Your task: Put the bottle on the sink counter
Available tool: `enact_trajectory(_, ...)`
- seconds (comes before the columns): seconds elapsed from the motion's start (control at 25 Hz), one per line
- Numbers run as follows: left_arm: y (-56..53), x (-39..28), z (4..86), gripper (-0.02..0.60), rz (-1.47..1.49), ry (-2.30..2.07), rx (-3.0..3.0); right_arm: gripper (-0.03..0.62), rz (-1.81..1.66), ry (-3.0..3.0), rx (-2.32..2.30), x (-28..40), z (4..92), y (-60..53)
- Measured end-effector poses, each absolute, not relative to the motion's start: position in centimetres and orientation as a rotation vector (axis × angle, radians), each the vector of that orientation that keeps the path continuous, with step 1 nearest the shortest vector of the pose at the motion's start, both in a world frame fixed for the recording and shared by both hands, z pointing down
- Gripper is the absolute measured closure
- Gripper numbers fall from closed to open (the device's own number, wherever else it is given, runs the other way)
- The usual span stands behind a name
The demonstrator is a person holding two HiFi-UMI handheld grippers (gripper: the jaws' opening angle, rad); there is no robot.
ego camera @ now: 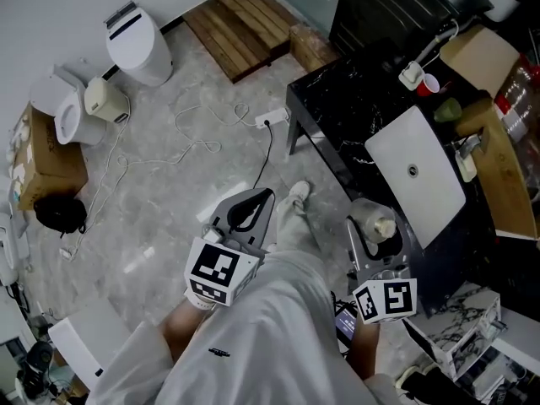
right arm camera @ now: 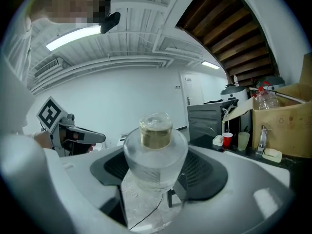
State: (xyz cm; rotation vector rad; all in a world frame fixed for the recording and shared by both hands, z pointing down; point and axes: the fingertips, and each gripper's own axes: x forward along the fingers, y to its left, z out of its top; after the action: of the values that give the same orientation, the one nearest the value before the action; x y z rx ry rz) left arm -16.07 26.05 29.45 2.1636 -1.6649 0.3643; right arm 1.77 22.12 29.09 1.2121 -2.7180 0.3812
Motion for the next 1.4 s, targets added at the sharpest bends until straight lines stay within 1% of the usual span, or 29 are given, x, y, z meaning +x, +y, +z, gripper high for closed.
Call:
enact_trajectory(0.56, 6.2, -16.3, 28.7, 0.575, 0.426, -1.599, 2.217, 0.252, 0.34, -2.666, 1.335, 2.1, 28.3, 4.2)
enact_trajectory(0.8, 0.3, -16.1, 29.2, 0.575, 0.466, -1.579, 2.234, 0.252, 0.386, -2.678, 1.341, 2.2, 28.9, -1.4)
enact_trajectory(1.08, -2.8, -15.1, 29.3, 0.575, 0.479, -1.539, 2.27, 0.252, 0.334, -2.712, 1.336, 1.6, 27.7, -4.3)
enact_trajectory(1.4, -4.9, -12.6, 29.9, 0.575, 0.515, -1.435, 2.337, 0.252, 0.356, -2.646, 1.448, 3.9, 28.2, -5.5)
